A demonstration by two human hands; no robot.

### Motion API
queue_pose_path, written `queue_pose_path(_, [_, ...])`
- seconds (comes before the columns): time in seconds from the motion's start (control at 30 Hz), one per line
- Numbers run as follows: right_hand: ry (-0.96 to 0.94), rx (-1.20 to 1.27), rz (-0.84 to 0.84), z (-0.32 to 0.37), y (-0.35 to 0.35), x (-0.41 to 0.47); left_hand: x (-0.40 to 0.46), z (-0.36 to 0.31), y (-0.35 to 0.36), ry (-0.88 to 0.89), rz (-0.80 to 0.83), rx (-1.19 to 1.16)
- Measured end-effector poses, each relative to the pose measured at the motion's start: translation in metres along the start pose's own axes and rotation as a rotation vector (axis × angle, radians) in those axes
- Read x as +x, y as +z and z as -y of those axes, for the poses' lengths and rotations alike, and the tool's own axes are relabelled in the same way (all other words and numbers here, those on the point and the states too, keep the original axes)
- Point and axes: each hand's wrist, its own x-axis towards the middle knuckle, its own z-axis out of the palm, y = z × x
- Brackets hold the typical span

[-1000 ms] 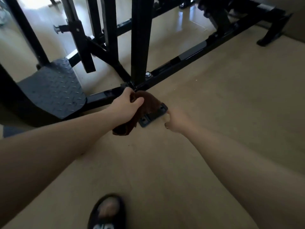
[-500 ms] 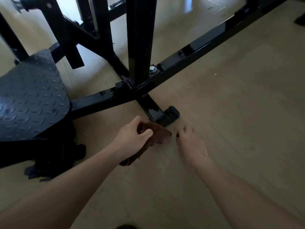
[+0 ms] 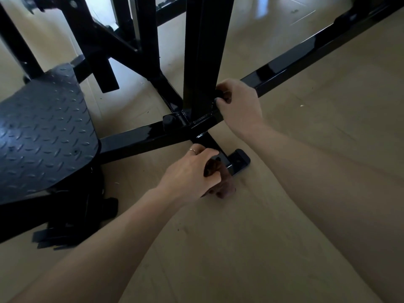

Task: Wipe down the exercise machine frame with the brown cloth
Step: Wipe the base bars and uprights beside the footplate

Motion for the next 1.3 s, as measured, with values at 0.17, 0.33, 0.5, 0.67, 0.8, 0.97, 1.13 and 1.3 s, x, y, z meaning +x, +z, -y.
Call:
queue_pose_path(0.17, [-0.051,-0.067,0.009,-0.001,0.007,0.001,0.003,-0.001,0.005,0.022,0.035,0.033])
queue_pose_path(0.33, [-0.004,-0.036,0.001,-0.001,0.012,0.003,0.003,-0.002,0.004,0.024,0.059,0.065])
queue_pose_path(0.5, [0.033,-0.007,-0.036,0.002,0.011,0.001,0.005,-0.007,0.001,0.011,0.081,0.070])
queue_pose_path(0.67, [0.058,-0.009,-0.005,0.008,0.010,-0.003,0.006,-0.010,-0.003,0.007,0.096,0.069])
queue_pose_path(0.8, [0.134,0.083,0.014,0.010,0.004,-0.012,0.005,-0.016,-0.006,-0.006,0.123,0.090])
queue_pose_path(0.97, [0.166,0.034,0.004,-0.009,-0.036,-0.048,-0.001,-0.042,-0.014,0.009,0.104,0.110])
queue_pose_path(1.13, [0.455,0.119,0.362,-0.027,-0.116,-0.098,-0.001,-0.113,-0.029,0.157,0.080,0.003])
queue_pose_path(1.3, [0.894,0.669,0.380,-0.021,-0.226,-0.152,-0.011,-0.228,-0.051,0.193,0.192,-0.147])
